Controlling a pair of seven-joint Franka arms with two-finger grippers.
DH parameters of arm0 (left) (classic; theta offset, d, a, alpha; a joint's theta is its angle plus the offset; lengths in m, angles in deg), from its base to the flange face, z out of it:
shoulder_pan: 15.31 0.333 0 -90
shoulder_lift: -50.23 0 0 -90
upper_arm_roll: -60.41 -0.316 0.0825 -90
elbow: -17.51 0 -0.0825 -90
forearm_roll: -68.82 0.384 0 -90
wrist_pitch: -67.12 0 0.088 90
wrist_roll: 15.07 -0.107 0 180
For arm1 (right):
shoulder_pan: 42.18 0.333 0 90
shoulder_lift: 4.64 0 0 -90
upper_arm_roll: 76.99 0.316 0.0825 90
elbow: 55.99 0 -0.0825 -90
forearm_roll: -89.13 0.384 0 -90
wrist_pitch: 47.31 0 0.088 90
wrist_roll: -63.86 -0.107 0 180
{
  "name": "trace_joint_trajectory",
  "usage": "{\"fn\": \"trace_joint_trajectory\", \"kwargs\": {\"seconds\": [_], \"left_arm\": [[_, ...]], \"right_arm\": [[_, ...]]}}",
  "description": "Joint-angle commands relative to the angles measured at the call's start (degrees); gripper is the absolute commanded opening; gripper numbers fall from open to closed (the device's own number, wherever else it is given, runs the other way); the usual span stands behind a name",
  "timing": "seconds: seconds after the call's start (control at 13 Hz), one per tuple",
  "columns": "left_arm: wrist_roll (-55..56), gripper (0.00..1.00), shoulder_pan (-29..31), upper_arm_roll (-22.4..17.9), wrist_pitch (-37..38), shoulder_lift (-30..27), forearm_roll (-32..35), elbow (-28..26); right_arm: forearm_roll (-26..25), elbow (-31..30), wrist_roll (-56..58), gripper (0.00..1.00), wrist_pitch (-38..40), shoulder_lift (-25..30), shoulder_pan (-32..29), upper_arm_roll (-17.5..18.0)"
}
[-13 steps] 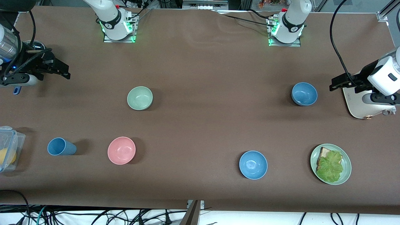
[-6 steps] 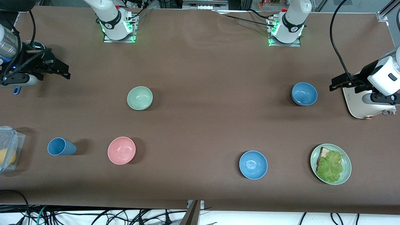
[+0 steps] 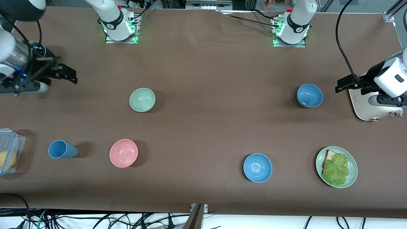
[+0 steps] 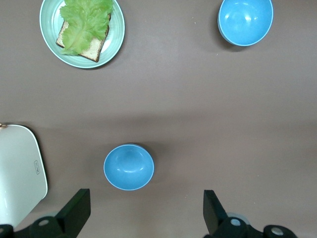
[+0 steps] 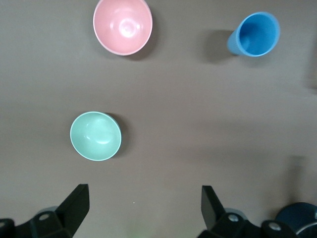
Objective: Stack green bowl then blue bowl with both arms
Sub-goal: 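Reach the right gripper down to the pale green bowl's rim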
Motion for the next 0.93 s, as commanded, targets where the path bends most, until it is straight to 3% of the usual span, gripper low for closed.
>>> {"fn": "trace_joint_trajectory", "kwargs": {"seconds": [0.0, 0.08, 0.31, 0.46, 0.62, 0.85], "left_arm": [[0.0, 1.0, -0.2, 0.0, 0.7, 0.3, 1.5, 1.1], [0.0, 1.0, -0.2, 0.0, 0.7, 0.3, 1.5, 1.1], [0.0, 1.0, -0.3, 0.0, 0.7, 0.3, 1.5, 1.1], [0.0, 1.0, -0.2, 0.0, 0.7, 0.3, 1.5, 1.1], [0.0, 1.0, -0.3, 0.0, 0.7, 0.3, 1.5, 1.1], [0.0, 1.0, -0.2, 0.0, 0.7, 0.3, 1.5, 1.1]], "right_arm": [[0.2, 1.3, 0.6, 1.0, -0.3, -3.9, 0.5, 0.1], [0.7, 1.4, 0.6, 1.0, 0.5, -6.6, 0.7, 0.1], [4.2, -0.3, 0.5, 1.0, -1.3, -6.5, 1.0, 0.2], [6.6, -10.4, 0.4, 1.0, -10.6, -2.4, 1.0, 0.9], [6.7, -24.4, -0.2, 1.0, -24.9, 1.8, 1.0, 4.6], [6.7, -36.4, -4.3, 1.0, -39.8, 1.2, 1.0, 9.4]]}}
